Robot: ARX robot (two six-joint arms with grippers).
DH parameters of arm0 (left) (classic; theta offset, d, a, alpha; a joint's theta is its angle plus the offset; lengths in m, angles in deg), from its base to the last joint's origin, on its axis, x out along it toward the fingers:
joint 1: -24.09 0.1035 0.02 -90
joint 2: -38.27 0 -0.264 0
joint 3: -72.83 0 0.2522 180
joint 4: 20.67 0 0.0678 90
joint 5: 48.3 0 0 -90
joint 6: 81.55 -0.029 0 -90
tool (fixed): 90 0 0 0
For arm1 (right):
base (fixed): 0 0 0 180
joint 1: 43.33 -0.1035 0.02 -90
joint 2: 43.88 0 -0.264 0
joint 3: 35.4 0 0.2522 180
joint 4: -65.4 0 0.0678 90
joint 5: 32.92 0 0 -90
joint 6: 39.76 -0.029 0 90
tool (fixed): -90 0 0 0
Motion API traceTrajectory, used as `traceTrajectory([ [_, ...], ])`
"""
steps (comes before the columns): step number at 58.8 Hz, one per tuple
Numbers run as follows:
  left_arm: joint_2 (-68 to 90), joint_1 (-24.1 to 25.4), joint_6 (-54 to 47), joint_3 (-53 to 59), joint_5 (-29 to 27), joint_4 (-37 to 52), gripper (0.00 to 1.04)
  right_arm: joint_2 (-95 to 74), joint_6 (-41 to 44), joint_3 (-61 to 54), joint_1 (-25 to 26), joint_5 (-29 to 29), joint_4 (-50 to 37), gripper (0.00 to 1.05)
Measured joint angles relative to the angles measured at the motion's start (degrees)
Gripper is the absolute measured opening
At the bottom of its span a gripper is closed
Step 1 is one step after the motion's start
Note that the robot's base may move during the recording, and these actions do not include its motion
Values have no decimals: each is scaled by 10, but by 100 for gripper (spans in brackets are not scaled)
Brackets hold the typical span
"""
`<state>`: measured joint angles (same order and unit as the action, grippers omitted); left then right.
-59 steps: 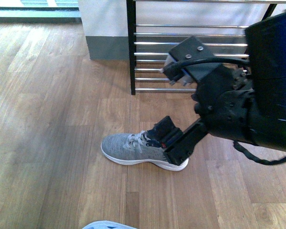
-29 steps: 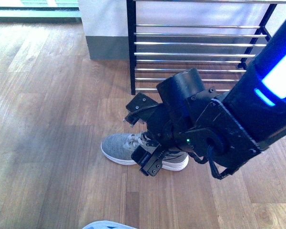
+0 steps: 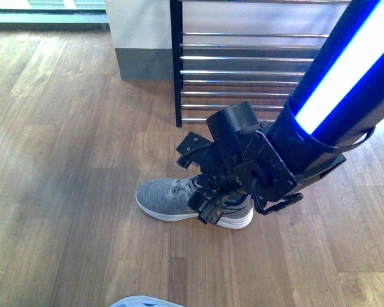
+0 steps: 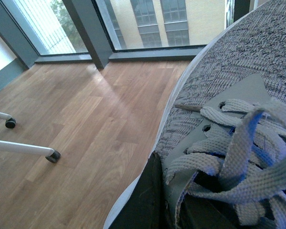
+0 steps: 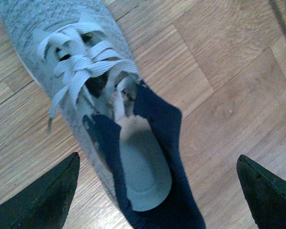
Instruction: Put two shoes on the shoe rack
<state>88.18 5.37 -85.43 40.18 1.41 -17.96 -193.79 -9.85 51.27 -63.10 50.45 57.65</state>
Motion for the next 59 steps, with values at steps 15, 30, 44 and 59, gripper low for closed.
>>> traceTrajectory([
  [15,0,0,0,0,0,0,2,-14,11,19,12,-12,4,95],
  [30,0,0,0,0,0,0,2,-33,43,45,28,-32,-9,95],
  [44,0,0,0,0,0,0,2,-58,60,68,36,-44,-14,95],
  [59,0,0,0,0,0,0,2,-111,59,104,29,-40,-20,80],
])
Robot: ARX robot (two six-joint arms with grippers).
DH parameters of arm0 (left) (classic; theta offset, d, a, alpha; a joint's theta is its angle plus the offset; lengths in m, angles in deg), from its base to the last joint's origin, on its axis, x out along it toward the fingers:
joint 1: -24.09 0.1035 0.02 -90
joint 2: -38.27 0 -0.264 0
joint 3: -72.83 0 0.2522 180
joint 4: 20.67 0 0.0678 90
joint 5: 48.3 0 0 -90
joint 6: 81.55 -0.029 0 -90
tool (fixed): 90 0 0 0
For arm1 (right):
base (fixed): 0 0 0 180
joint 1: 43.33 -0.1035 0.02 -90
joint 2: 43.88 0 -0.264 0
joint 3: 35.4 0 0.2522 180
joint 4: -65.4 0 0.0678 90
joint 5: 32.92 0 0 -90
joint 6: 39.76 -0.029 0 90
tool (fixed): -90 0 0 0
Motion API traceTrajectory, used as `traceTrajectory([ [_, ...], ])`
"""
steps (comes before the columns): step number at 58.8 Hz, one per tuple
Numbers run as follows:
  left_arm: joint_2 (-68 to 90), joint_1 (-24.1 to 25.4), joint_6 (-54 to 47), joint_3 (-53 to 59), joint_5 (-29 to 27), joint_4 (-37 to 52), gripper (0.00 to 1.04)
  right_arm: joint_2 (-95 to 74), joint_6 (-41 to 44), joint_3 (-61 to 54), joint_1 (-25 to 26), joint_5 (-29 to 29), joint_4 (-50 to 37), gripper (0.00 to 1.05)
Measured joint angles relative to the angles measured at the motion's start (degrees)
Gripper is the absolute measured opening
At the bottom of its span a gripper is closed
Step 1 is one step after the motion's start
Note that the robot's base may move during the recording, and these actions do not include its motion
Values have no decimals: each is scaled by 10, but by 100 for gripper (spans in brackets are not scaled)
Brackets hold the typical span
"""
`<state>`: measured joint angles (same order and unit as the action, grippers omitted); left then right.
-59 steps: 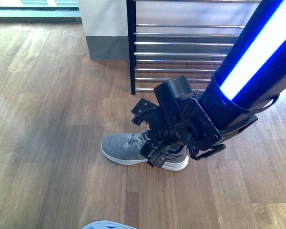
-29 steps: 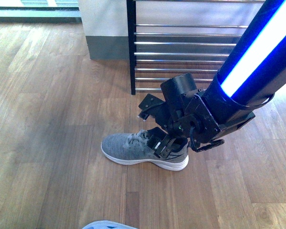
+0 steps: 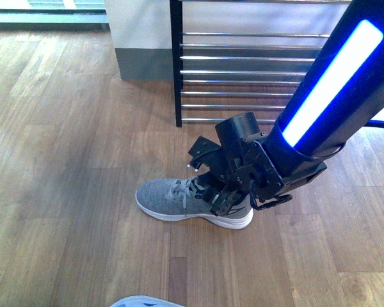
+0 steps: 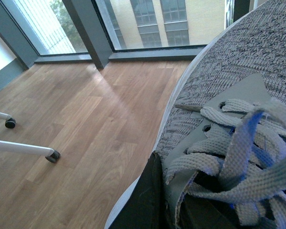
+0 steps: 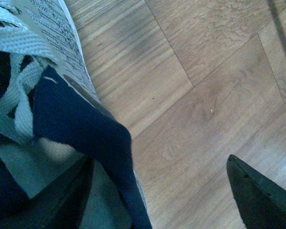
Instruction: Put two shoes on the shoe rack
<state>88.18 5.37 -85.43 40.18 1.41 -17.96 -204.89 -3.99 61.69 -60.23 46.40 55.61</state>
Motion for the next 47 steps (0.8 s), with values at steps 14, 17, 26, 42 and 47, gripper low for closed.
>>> traceTrajectory([
  [14,0,0,0,0,0,0,2,-36,-2,38,-6,5,-3,41],
  [17,0,0,0,0,0,0,2,-37,-3,40,-7,8,1,34],
  [26,0,0,0,0,0,0,2,-40,-2,43,-8,7,1,12],
  [42,0,0,0,0,0,0,2,-21,-2,7,2,9,-8,1],
  [47,0,0,0,0,0,0,2,6,1,-36,11,13,-31,1],
])
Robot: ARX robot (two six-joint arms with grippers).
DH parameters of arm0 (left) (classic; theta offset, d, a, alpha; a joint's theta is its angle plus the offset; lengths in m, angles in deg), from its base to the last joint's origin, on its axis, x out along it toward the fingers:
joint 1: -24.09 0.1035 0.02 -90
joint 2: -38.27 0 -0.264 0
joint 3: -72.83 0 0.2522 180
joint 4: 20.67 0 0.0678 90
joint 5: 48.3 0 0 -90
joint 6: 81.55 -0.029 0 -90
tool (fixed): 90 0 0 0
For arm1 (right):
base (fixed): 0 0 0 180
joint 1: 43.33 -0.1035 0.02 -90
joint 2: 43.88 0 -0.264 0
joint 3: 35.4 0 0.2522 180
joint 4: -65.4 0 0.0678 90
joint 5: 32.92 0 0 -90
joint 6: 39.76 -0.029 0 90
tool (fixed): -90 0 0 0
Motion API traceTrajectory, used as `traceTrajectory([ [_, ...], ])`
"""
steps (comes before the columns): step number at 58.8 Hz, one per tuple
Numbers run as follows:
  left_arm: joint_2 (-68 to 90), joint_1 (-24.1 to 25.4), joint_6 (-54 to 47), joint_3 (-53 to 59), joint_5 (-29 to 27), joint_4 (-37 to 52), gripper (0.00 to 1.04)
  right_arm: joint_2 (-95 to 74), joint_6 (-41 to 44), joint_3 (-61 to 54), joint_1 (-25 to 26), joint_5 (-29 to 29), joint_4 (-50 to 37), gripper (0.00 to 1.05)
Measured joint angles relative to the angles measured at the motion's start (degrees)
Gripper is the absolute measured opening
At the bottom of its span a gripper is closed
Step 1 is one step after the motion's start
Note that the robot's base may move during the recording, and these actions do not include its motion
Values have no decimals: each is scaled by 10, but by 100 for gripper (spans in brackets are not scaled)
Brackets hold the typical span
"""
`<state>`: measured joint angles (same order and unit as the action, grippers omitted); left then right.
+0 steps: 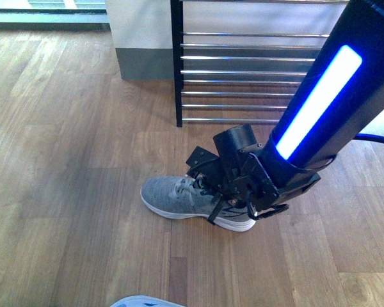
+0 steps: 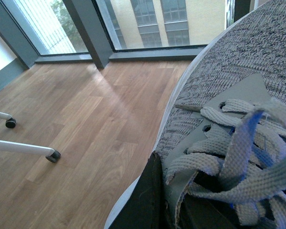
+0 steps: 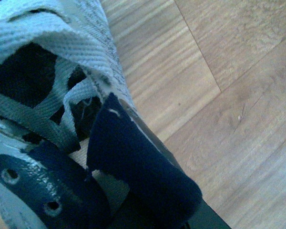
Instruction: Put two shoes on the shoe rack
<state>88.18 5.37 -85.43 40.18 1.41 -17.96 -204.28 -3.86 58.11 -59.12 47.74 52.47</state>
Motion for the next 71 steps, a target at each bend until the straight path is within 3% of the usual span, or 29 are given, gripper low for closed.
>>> traceTrajectory([
  [17,0,0,0,0,0,0,2,330,-77,-267,61,54,-136,1],
  [30,0,0,0,0,0,0,2,567,-119,-413,131,63,-160,1],
  [43,0,0,0,0,0,0,2,801,-133,-509,214,107,-95,1],
  [71,0,0,0,0,0,0,2,1234,-210,-616,331,261,132,1],
])
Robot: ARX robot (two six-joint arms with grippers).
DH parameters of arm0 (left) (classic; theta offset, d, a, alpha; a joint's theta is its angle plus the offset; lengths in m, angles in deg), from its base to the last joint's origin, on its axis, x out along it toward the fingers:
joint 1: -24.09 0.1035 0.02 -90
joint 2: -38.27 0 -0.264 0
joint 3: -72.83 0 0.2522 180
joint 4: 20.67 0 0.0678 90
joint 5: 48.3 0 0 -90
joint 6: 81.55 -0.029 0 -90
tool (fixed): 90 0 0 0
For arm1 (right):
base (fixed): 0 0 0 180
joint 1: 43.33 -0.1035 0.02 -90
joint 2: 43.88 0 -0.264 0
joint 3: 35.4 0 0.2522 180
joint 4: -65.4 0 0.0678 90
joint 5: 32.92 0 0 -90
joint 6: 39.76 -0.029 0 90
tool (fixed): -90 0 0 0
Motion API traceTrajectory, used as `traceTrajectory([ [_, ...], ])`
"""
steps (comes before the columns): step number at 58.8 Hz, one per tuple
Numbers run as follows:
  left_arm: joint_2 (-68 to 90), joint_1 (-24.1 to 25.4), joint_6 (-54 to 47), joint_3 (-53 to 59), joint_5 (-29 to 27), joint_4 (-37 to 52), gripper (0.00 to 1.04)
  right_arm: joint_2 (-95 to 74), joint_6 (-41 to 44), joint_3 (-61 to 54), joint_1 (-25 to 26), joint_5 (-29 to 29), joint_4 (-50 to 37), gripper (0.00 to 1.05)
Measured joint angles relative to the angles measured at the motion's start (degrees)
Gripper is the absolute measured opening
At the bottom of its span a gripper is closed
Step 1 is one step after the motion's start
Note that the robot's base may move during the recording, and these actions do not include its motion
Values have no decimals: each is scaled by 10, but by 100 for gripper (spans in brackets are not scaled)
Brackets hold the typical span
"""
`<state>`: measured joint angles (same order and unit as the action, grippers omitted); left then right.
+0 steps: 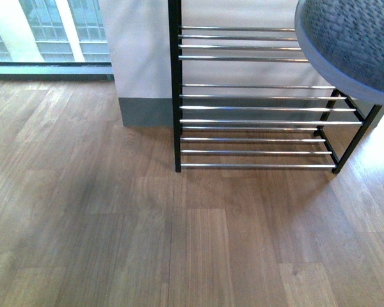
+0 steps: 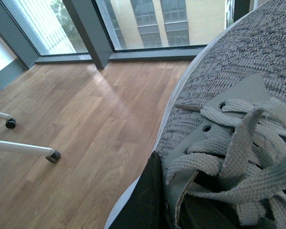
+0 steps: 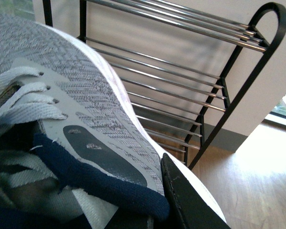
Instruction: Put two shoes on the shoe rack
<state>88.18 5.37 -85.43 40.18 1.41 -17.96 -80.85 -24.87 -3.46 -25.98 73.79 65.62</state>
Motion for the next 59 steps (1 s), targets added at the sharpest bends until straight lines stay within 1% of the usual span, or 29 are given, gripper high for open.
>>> traceTrajectory([
  [59,0,1,0,0,-4,0,2,11,-17,-1,3,9,2,1],
])
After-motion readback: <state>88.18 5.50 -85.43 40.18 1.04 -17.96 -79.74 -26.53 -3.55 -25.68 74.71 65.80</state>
